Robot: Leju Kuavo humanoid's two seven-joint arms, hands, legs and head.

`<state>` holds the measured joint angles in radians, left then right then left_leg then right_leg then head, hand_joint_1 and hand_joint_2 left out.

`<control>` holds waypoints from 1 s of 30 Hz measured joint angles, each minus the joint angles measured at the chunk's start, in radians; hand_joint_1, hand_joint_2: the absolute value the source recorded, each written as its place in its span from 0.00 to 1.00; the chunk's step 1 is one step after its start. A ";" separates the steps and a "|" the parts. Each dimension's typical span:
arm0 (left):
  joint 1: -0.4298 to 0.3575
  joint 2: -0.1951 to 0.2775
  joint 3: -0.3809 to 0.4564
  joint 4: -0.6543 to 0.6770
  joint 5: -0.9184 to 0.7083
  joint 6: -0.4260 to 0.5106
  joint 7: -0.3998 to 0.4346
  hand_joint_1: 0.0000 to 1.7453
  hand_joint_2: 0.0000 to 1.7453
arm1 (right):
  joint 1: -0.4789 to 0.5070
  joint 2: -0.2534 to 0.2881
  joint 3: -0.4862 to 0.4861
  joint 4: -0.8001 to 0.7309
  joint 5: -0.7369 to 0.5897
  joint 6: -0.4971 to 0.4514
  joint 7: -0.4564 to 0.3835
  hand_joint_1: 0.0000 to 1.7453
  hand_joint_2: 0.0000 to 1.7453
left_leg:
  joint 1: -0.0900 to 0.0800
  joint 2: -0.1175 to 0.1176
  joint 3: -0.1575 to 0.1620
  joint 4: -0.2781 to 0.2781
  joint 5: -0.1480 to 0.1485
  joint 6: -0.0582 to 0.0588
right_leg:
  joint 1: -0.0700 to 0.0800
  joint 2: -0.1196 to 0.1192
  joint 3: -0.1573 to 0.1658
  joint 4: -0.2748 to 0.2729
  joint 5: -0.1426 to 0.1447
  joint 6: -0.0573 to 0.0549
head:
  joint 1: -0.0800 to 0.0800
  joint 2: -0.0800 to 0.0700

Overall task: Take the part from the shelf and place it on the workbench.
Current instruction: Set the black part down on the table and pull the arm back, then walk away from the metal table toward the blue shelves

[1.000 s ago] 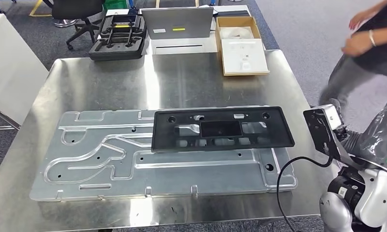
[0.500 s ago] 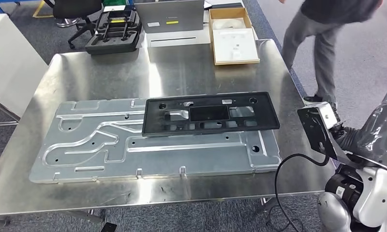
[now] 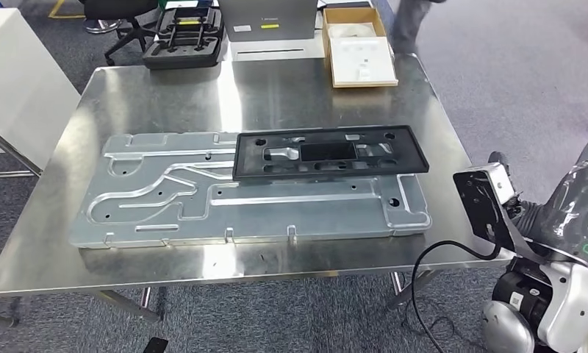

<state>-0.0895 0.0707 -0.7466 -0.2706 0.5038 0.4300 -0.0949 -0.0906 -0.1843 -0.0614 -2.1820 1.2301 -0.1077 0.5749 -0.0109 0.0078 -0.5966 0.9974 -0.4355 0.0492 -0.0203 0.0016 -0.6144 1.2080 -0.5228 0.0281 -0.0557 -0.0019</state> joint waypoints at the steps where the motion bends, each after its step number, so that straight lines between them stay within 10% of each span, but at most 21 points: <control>1: 0.000 0.001 0.000 0.000 0.000 0.001 -0.002 0.00 0.00 | 0.000 0.000 0.000 0.000 -0.003 -0.001 0.000 0.00 0.00 | -0.001 0.000 -0.014 0.013 0.002 -0.004 | 0.000 0.000 0.045 -0.067 0.007 0.001 | 0.000 0.000; 3: 0.001 0.002 0.001 0.001 -0.001 0.003 -0.009 0.00 0.00 | 0.003 0.000 0.000 -0.003 -0.013 -0.003 0.001 0.00 0.00 | -0.002 -0.001 -0.032 0.033 0.007 -0.013 | 0.005 0.000 0.095 -0.150 -0.001 -0.007 | 0.000 0.000; 11: 0.003 0.005 0.003 0.004 -0.001 0.003 -0.015 0.00 0.00 | 0.009 -0.001 0.000 -0.006 -0.030 -0.007 0.000 0.00 0.00 | 0.000 -0.004 -0.049 0.041 0.026 -0.035 | 0.007 0.000 0.075 -0.164 0.014 -0.036 | 0.003 0.000; 15: 0.003 0.005 0.006 0.006 -0.002 0.002 -0.015 0.00 0.00 | 0.011 -0.001 0.000 -0.004 -0.037 -0.022 -0.007 0.00 0.00 | 0.008 -0.005 -0.077 0.142 -0.066 -0.048 | 0.006 -0.002 0.040 -0.164 0.046 -0.049 | 0.000 0.000; 17: 0.002 0.005 0.010 0.006 -0.001 0.002 -0.016 0.00 0.00 | 0.014 0.000 0.000 -0.001 -0.043 -0.033 -0.012 0.00 0.00 | 0.009 -0.005 -0.039 0.197 -0.100 -0.048 | 0.009 -0.002 -0.017 -0.163 0.089 -0.051 | -0.001 0.000; 20: -0.001 0.009 0.015 0.007 -0.002 0.002 -0.021 0.00 0.00 | 0.015 0.000 0.000 0.001 -0.047 -0.037 -0.017 0.00 0.00 | 0.001 -0.006 0.104 0.031 -0.103 -0.032 | 0.009 -0.003 -0.051 -0.165 0.129 -0.040 | 0.000 0.000; 23: -0.004 0.017 0.018 0.008 -0.001 0.001 -0.026 0.00 0.00 | 0.014 0.000 0.000 0.002 -0.050 -0.037 -0.024 0.00 0.00 | -0.006 -0.006 0.122 -0.021 -0.093 -0.016 | 0.004 -0.005 -0.048 -0.179 0.154 -0.022 | -0.006 0.000; 25: -0.004 0.021 0.020 0.008 0.003 0.001 -0.029 0.00 0.00 | 0.013 0.000 0.000 0.003 -0.051 -0.035 -0.027 0.00 0.00 | -0.004 -0.001 0.113 -0.038 -0.065 -0.003 | 0.002 -0.004 -0.059 -0.161 0.120 -0.015 | -0.005 0.000; 28: -0.004 0.029 0.025 0.009 0.015 0.002 -0.037 0.00 0.00 | 0.013 -0.001 0.000 0.003 -0.058 -0.030 -0.027 0.00 0.00 | -0.004 0.004 0.076 -0.042 -0.028 0.010 | 0.001 -0.003 -0.099 -0.003 -0.021 -0.009 | -0.001 0.000; 30: -0.003 0.035 0.028 0.009 0.019 0.004 -0.043 0.00 0.00 | 0.014 -0.001 0.000 0.004 -0.063 -0.029 -0.028 0.00 0.00 | -0.005 0.004 0.041 -0.032 -0.008 0.008 | 0.000 -0.003 -0.102 0.085 -0.039 -0.003 | -0.001 0.000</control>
<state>-0.0924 0.1056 -0.7187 -0.2617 0.5223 0.4336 -0.1380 -0.0770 -0.1850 -0.0614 -2.1781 1.1674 -0.1369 0.5473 -0.0157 0.0119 -0.5558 0.9654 -0.4438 0.0575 -0.0199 -0.0015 -0.7159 1.2930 -0.5613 0.0248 -0.0569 -0.0019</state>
